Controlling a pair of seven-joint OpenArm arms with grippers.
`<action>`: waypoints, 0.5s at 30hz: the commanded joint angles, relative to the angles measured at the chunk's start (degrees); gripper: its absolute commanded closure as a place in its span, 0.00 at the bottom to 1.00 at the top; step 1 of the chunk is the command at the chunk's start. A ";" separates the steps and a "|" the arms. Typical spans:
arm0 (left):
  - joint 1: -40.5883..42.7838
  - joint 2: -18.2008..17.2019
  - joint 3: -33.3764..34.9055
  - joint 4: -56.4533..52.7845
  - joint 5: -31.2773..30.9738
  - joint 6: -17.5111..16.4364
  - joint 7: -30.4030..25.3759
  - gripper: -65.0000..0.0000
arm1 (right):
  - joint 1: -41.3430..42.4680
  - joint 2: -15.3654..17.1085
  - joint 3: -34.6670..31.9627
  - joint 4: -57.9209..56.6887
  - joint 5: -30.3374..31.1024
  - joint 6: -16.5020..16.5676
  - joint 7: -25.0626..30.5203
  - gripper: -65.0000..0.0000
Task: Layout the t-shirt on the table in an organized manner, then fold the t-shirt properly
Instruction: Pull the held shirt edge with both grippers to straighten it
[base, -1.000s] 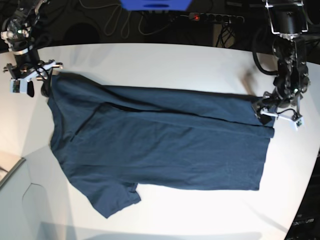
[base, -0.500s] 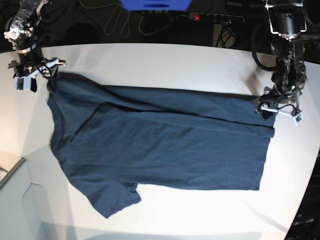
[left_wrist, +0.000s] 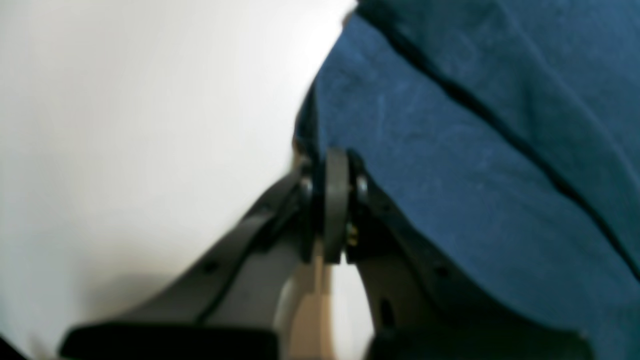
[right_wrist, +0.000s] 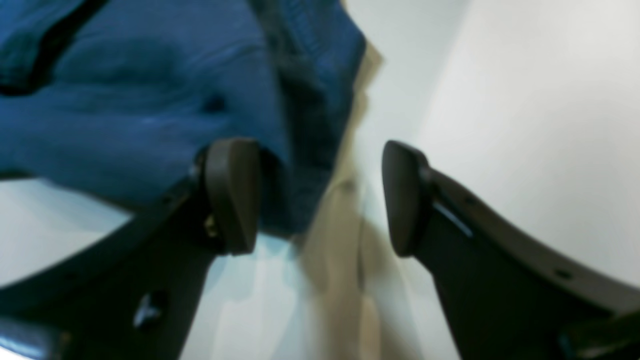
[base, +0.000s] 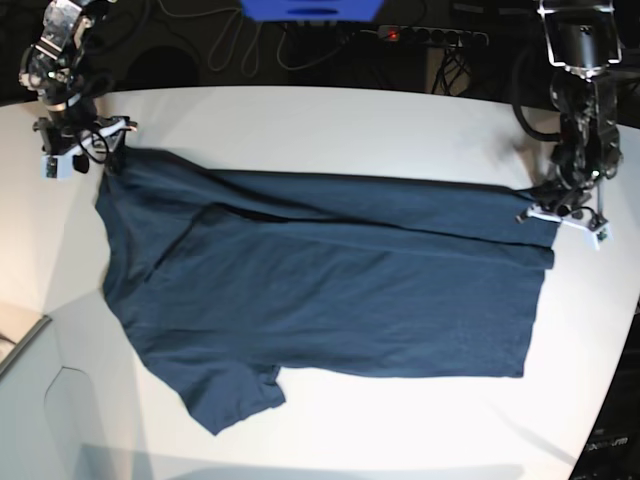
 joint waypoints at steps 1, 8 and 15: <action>-0.60 -1.26 -0.35 1.39 0.49 0.29 -1.22 1.00 | 0.23 0.93 0.05 -0.15 0.80 1.00 1.52 0.43; -1.04 -3.54 -0.44 2.10 0.49 0.29 -1.22 1.00 | -0.30 3.74 -5.40 -3.14 0.80 1.00 1.60 0.88; -1.30 -3.63 -0.44 2.10 0.84 0.29 -1.22 1.00 | 0.23 5.06 -5.40 -2.70 0.80 1.00 1.60 1.00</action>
